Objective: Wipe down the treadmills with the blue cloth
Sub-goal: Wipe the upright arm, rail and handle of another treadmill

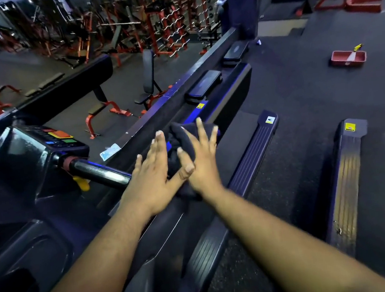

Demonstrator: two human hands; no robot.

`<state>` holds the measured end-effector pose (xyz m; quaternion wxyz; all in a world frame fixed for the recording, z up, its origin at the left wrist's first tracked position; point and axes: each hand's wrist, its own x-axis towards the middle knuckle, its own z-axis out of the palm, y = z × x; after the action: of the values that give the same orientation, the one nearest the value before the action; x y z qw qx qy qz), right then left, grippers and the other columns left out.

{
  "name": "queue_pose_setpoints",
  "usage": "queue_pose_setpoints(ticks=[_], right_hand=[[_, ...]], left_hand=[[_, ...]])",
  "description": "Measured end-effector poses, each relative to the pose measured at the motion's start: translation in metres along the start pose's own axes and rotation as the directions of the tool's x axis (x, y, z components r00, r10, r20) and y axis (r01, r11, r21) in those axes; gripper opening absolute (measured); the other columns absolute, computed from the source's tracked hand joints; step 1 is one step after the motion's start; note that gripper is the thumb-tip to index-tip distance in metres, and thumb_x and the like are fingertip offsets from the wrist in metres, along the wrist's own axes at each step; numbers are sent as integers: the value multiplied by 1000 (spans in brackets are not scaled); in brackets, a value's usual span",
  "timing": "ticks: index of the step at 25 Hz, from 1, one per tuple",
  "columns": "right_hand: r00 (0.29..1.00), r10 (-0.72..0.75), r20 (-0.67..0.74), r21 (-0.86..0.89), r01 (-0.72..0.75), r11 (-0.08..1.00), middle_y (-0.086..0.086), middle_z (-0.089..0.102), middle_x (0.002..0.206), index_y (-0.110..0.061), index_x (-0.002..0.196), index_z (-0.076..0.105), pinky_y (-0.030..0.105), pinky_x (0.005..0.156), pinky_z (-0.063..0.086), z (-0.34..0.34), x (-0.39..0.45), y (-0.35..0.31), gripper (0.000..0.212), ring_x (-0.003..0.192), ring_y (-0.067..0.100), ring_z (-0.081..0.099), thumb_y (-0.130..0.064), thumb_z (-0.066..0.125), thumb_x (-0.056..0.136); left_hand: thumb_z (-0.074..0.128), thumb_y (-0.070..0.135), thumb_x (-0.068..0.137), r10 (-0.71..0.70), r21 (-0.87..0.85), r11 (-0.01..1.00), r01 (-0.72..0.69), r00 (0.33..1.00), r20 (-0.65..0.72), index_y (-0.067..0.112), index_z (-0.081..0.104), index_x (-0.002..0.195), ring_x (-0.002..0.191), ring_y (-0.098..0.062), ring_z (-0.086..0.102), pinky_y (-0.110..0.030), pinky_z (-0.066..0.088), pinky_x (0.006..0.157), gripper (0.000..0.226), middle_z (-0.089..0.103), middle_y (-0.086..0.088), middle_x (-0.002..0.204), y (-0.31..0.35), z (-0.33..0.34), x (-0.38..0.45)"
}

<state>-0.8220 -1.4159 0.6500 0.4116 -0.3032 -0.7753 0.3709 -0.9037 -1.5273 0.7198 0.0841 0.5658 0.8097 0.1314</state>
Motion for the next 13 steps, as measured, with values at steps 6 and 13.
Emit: queue_pose_setpoints(ticks=[6, 13], right_hand=[[976, 53, 212, -396, 36, 918, -6, 37, 157, -36, 141, 49, 65, 119, -2, -28, 32, -23, 47, 154, 22, 4, -50, 39, 97], [699, -294, 652, -364, 629, 686, -10, 53, 145, -33, 140, 51, 57, 121, 9, -20, -8, -60, 74, 145, 18, 34, -75, 29, 84]], left_hand=[[2, 92, 74, 10, 14, 1000, -7, 985, -172, 20, -6, 158, 152, -9, -8, -47, 1, 124, 111, -14, 4, 166, 2, -13, -28], [-8, 92, 72, -220, 229, 937, 265, 954, -201, 22, -11, 157, 152, -11, -11, -55, -4, 122, 110, -17, 4, 165, -39, -19, -164]])
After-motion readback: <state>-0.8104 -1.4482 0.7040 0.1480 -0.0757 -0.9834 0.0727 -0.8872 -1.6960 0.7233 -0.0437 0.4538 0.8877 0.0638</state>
